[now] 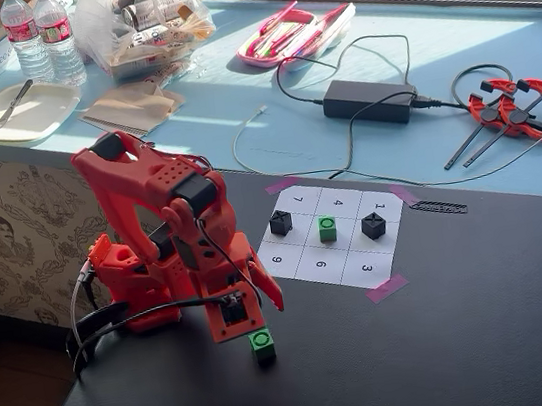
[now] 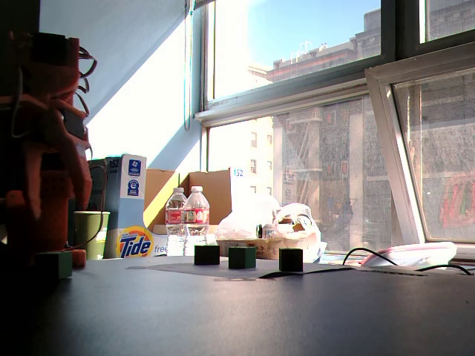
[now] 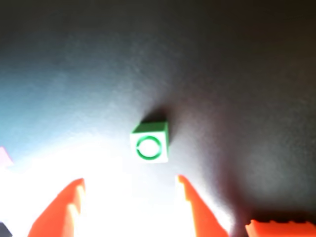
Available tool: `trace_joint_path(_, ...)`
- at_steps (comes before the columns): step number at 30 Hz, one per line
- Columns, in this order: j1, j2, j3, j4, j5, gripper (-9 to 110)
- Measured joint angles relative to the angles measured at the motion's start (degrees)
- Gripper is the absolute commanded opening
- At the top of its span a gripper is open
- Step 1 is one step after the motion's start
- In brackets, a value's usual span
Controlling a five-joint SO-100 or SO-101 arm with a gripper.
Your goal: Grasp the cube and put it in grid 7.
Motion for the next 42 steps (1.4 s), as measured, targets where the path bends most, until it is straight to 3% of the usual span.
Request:
trace_joint_path(19, -1.49, -7.91, 10.2, -18.63, -2.37, 27)
trace_joint_path(25, -2.9, -8.26, 11.95, -21.09, -3.96, 0)
trace_joint_path(32, -4.48, -6.06, 11.51, -19.6, -4.04, 0)
trace_joint_path(37, -13.36, 4.66, 7.47, -12.74, -2.2, 0)
trace_joint_path(42, -32.61, 16.17, -0.97, -5.45, 0.44, 0)
